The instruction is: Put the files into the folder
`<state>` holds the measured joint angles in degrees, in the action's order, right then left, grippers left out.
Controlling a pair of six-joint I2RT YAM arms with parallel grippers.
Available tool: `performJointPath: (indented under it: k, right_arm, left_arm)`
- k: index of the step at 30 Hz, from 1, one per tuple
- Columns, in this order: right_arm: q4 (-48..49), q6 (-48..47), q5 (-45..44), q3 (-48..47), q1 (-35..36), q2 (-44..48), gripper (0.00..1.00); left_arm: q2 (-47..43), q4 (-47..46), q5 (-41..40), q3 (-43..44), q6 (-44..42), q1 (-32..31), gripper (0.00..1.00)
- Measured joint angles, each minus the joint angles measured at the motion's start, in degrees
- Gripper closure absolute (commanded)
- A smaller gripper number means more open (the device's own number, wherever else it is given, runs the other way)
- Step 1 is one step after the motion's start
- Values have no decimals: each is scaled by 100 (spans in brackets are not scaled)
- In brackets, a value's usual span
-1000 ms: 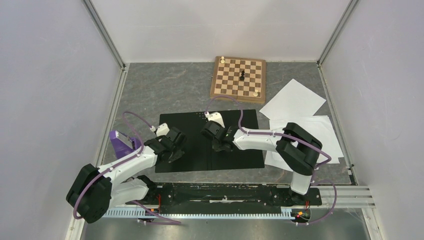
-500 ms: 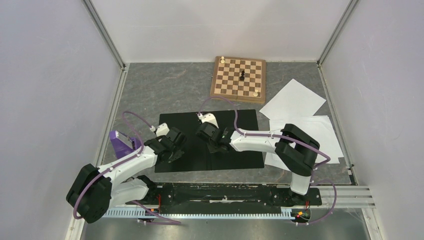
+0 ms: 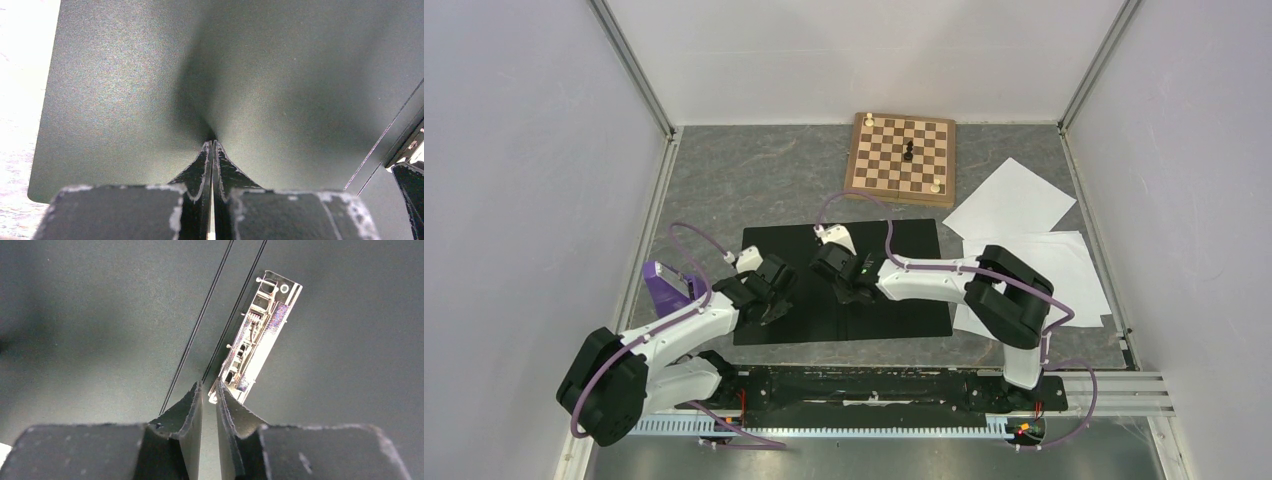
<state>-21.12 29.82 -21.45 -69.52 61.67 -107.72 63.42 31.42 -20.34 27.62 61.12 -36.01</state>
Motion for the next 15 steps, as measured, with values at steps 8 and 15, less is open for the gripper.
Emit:
performJointPath:
  k: [8, 15]
  right_arm:
    - [-87, 13, -179, -13, 31, -26, 84]
    - [-118, 9, -271, -15, 74, -26, 85]
  left_arm:
    - [9, 0, -9, 4, 0, 0, 98]
    - [37, 2, -13, 20, 0, 0, 98]
